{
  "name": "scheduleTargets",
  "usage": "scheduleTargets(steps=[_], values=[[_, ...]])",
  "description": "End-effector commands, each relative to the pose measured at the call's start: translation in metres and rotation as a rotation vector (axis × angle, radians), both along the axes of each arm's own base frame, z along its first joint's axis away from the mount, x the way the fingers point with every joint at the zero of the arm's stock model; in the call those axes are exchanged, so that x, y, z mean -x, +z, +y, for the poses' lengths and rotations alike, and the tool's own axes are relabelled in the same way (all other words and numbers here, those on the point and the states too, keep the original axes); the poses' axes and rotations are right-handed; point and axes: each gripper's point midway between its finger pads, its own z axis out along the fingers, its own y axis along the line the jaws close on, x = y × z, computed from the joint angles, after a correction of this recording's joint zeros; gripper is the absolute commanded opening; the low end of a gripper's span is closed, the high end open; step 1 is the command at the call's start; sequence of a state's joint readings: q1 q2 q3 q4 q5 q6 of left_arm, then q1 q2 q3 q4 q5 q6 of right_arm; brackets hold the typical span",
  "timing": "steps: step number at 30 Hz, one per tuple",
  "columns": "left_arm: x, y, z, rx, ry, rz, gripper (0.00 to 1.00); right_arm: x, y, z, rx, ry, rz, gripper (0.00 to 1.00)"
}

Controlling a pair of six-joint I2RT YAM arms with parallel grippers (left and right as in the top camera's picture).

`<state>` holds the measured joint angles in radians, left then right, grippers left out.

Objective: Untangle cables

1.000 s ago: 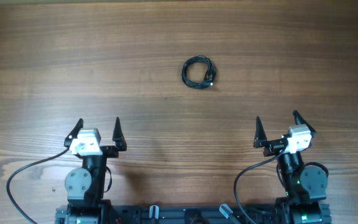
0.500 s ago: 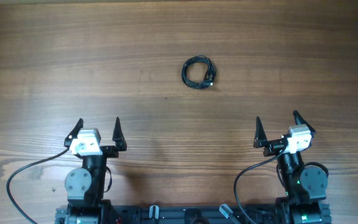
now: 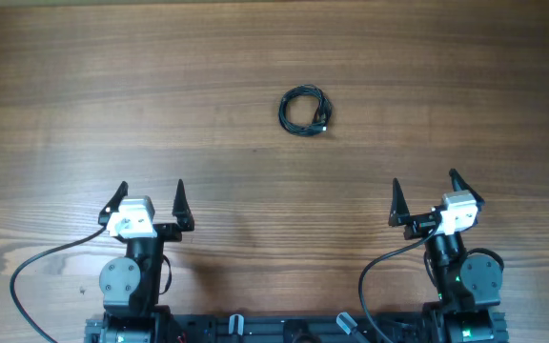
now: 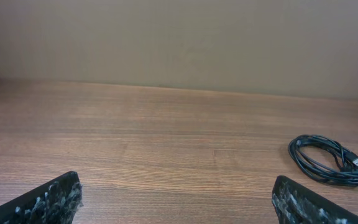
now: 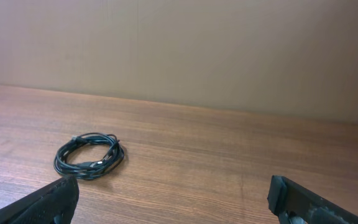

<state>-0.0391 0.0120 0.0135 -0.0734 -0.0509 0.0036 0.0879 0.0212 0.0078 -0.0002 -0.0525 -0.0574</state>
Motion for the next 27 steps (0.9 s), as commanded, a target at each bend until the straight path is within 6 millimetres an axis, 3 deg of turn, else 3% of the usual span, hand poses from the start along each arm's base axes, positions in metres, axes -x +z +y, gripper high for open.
scheduleTargets(steps=[1,27], values=[[-0.0002,-0.0018,-0.0009,-0.015,-0.007,-0.001,1.0,0.001,0.0027,0.001,-0.009,0.008,-0.014,1.0],[-0.0002,-0.0018,-0.0009,-0.015,-0.007,-0.001,1.0,0.001,0.0027,0.001,-0.009,0.008,-0.014,1.0]])
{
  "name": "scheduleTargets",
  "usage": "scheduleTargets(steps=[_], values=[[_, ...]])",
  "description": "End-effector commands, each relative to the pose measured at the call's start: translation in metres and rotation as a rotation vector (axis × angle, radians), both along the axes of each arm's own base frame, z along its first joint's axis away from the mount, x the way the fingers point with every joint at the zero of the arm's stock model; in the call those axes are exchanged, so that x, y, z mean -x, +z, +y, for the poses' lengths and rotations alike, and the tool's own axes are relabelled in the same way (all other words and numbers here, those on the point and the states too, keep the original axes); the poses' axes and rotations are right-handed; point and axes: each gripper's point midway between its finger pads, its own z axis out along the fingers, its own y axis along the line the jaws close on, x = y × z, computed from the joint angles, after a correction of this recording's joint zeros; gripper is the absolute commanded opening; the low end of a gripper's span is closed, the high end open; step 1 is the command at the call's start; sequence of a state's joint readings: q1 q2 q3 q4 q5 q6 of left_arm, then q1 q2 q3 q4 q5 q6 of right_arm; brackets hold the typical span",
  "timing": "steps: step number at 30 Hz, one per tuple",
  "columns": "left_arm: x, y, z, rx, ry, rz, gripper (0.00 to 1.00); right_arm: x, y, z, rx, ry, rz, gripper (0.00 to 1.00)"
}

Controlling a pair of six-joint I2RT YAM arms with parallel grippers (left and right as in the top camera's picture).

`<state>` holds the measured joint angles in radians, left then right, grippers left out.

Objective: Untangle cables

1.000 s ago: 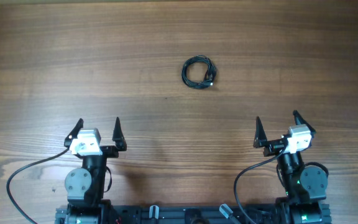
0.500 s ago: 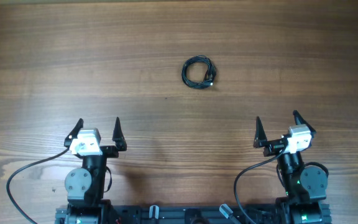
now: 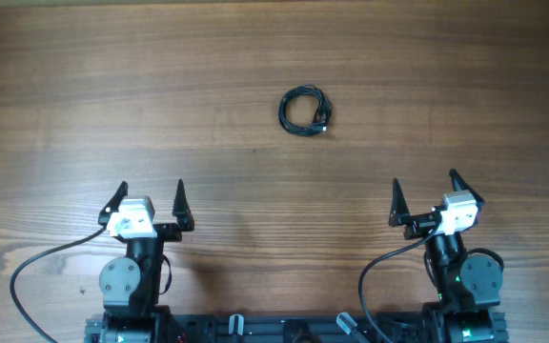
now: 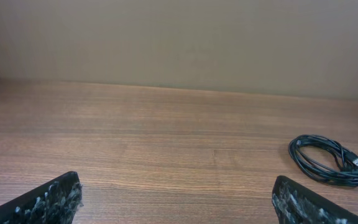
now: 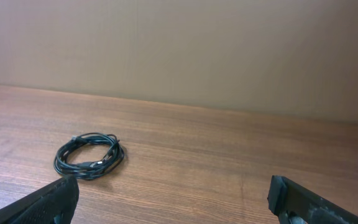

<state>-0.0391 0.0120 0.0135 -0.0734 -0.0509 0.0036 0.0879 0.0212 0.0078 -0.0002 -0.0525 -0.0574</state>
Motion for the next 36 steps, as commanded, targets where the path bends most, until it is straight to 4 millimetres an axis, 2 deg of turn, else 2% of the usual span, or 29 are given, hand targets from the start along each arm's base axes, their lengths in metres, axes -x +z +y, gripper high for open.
scheduleTargets(steps=[1,14,17,22,23,24,28,31,34,36], values=[[0.0,-0.002,-0.001,-0.015,-0.007,-0.001,1.0,0.001,0.003,0.001,-0.009,0.008,-0.014,1.0],[0.0,-0.002,0.0,-0.015,-0.004,-0.001,1.0,0.001,0.003,0.001,-0.009,0.008,-0.014,1.0],[0.0,0.0,0.009,-0.022,0.05,-0.009,1.0,0.001,0.003,0.001,-0.009,0.008,-0.014,1.0],[-0.001,0.01,0.005,-0.008,0.03,-0.047,1.0,0.001,0.003,0.001,-0.009,0.008,-0.014,1.0],[0.0,0.016,0.001,-0.011,0.004,-0.062,1.0,0.001,0.003,0.001,-0.009,0.008,-0.014,1.0],[0.002,0.03,-0.002,-0.01,-0.011,-0.088,1.0,0.001,0.003,0.001,-0.008,0.008,-0.014,1.0],[0.016,0.082,0.004,-0.011,0.019,-0.125,0.98,0.001,0.003,0.001,-0.009,0.008,-0.014,1.0],[0.021,0.112,-0.002,0.016,-0.015,-0.122,0.82,0.001,0.003,0.001,-0.008,0.008,-0.014,1.0],[0.007,0.134,-0.014,0.017,-0.081,-0.029,0.77,0.001,0.003,0.001,-0.008,0.008,-0.014,1.0],[-0.004,0.147,-0.014,0.017,-0.08,0.047,0.76,0.001,0.003,0.001,-0.009,0.008,-0.014,1.0]])
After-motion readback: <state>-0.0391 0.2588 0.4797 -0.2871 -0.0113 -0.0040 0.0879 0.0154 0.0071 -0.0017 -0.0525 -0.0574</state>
